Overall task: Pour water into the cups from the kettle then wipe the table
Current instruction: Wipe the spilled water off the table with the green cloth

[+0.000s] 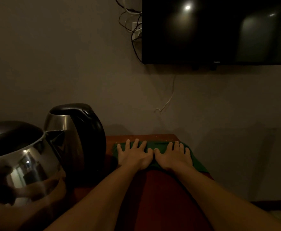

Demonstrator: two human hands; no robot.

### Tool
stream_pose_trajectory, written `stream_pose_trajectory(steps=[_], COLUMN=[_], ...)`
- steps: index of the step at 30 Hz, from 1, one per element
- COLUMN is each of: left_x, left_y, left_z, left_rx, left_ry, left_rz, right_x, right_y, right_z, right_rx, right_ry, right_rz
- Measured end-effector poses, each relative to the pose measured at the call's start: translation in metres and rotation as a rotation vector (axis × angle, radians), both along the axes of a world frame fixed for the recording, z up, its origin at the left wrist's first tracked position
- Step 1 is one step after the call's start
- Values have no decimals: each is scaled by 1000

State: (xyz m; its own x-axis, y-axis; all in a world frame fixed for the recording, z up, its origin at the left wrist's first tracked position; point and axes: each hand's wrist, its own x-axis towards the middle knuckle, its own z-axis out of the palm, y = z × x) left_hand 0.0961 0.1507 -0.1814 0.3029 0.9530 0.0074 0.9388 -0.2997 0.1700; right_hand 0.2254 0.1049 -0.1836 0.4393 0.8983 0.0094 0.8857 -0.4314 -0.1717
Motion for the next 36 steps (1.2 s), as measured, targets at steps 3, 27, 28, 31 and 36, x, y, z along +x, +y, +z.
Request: stream_pose_trajectory(steps=[3,27,28,31,36], left_x=[8,46,46,49,54], left_y=[15,90,93,100,109], left_z=[1,4,4,3,2], left_rx=[-5,-1,1,2,9], left_ry=[1,36,37,33,26], left_rz=[-1,-7,-4,11,21], right_x=[7,38,38,40,43], right_y=[15,89,91,99,108], right_z=[-1,4,4,3,2], right_rx=[4,-12,-9,-3,11], right_ry=[10,47,48,50,52], right_rz=[4,4,5,5,-8])
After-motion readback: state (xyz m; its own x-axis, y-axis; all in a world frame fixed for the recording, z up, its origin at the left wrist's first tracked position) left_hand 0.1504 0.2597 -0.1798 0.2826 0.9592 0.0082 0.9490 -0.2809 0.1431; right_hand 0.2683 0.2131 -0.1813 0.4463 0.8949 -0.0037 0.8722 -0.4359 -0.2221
